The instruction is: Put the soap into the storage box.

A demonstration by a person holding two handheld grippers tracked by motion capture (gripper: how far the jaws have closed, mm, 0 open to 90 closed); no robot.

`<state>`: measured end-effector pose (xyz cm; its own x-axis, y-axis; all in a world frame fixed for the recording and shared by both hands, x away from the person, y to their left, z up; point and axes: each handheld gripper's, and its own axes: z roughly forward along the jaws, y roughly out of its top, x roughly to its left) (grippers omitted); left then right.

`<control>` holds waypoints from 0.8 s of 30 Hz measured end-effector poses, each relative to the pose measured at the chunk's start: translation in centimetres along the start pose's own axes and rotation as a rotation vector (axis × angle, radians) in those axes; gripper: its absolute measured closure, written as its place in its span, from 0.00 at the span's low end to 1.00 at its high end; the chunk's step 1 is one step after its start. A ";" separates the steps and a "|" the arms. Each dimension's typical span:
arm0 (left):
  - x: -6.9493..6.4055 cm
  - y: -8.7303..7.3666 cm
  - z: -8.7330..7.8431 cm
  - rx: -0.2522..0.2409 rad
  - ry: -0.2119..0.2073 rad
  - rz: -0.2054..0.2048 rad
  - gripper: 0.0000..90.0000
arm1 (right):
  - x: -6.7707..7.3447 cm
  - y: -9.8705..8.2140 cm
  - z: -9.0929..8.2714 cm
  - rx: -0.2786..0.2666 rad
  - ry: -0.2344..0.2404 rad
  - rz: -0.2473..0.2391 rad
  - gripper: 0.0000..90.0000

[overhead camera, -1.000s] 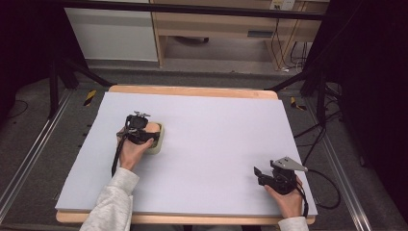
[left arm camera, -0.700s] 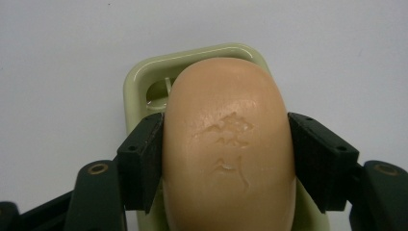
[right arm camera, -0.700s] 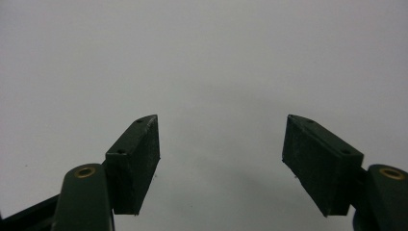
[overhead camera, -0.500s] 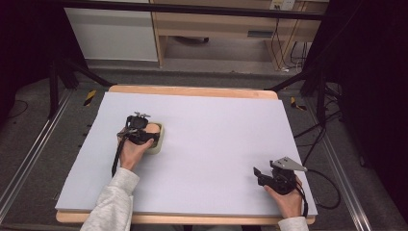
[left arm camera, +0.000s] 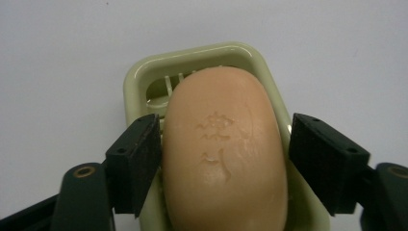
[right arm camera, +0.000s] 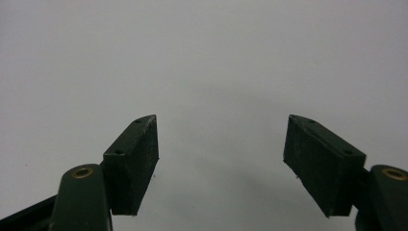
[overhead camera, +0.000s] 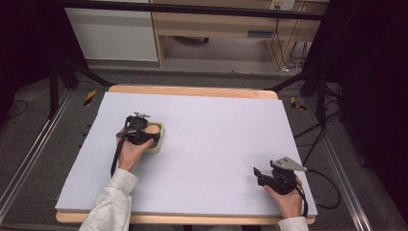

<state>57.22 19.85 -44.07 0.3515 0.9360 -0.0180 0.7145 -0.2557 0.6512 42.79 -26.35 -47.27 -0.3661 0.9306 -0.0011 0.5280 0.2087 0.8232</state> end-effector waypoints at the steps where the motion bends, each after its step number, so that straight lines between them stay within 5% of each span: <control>1: 0.0 0.0 -0.3 -0.003 -0.004 0.006 0.28 | 0.0 0.0 0.0 0.000 0.000 0.000 0.31; 14: 0.4 -1.1 -3.6 -0.063 -0.051 0.044 0.22 | -0.1 0.0 -0.1 -0.004 -0.007 0.003 0.31; 24: -0.4 -4.4 -5.8 -0.137 -0.086 0.081 0.25 | -0.3 -0.1 -0.3 -0.008 -0.005 0.026 0.31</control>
<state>50.46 22.00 -42.55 0.4590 0.8882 -0.0224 0.5947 -0.2884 0.7504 42.61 -26.71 -47.17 -0.3484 0.9372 0.0180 0.5315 0.1817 0.8273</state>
